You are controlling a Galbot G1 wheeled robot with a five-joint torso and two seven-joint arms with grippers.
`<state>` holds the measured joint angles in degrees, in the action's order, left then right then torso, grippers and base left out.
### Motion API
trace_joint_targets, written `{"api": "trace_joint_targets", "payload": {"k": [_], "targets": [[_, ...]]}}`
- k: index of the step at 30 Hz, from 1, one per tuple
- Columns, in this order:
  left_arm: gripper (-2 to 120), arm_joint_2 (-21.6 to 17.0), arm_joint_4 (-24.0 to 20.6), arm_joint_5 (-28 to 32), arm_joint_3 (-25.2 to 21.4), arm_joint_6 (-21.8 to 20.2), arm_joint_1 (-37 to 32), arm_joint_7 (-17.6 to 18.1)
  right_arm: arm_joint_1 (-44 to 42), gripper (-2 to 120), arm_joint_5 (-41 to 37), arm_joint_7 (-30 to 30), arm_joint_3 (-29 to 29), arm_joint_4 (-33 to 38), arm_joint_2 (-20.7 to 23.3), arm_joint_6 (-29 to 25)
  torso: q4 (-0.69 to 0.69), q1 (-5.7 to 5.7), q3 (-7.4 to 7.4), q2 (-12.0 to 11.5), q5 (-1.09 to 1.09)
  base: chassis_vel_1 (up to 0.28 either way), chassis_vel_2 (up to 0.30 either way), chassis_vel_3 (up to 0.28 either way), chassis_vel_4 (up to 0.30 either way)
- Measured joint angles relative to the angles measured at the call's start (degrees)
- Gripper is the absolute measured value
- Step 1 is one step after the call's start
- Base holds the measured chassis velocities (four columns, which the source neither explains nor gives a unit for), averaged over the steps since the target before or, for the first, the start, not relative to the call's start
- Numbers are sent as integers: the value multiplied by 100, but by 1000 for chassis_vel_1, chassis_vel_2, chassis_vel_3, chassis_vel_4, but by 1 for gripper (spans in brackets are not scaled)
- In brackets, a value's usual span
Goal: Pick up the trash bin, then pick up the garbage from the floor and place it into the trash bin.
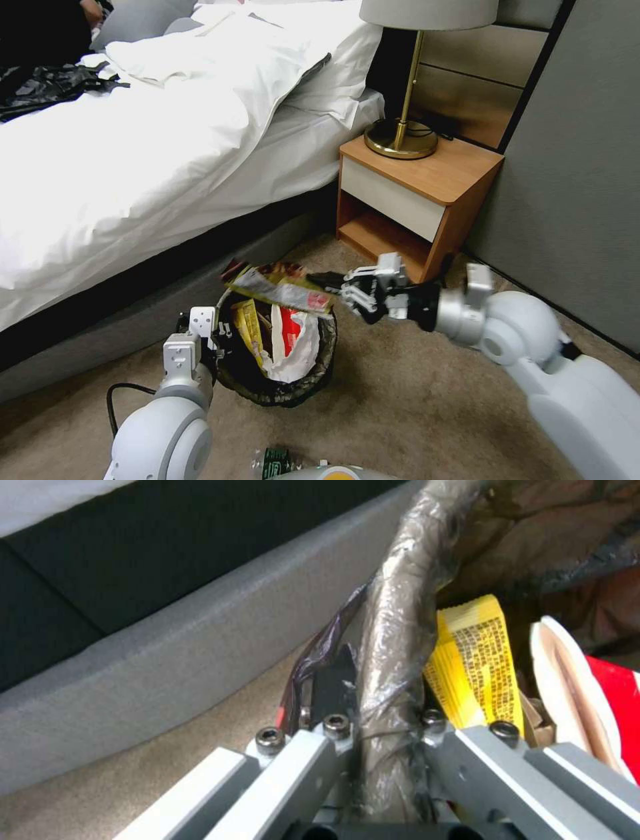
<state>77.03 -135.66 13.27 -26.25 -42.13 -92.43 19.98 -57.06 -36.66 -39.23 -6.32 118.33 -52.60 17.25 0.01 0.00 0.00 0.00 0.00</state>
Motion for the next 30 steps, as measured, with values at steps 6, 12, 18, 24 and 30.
{"api": "trace_joint_targets", "payload": {"k": [6, 12, 18, 24, 30], "targets": [[0, -44, -22, 5, -35, 0, -18, 0, 151, 0, 169, -6, 457, -365, -66, -27, -1, 0, 0, 0, 0, 0, 0, 0, 0], [0, -42, -22, 3, -15, 0, -18, 0, 320, 0, 159, 119, 725, -587, -139, -32, -1, 0, 0, 0, -1, 0, 0, 0, 0], [0, -49, -30, 6, -16, 0, -21, 0, 451, 0, 250, 190, 933, -844, -274, -28, -1, 0, 0, 0, 0, 0, 0, 0, 0], [0, -61, -49, 17, -30, 0, -28, 1, 465, 14, 264, 233, 944, -915, -321, -50, 0, 0, 0, 0, 0, 0, 0, 0, 0], [0, -42, -48, 14, -19, 0, -21, 1, 383, 32, 290, 264, 871, -917, -337, -78, -1, 0, 0, 0, 0, 0, 0, 0, 0]]}}
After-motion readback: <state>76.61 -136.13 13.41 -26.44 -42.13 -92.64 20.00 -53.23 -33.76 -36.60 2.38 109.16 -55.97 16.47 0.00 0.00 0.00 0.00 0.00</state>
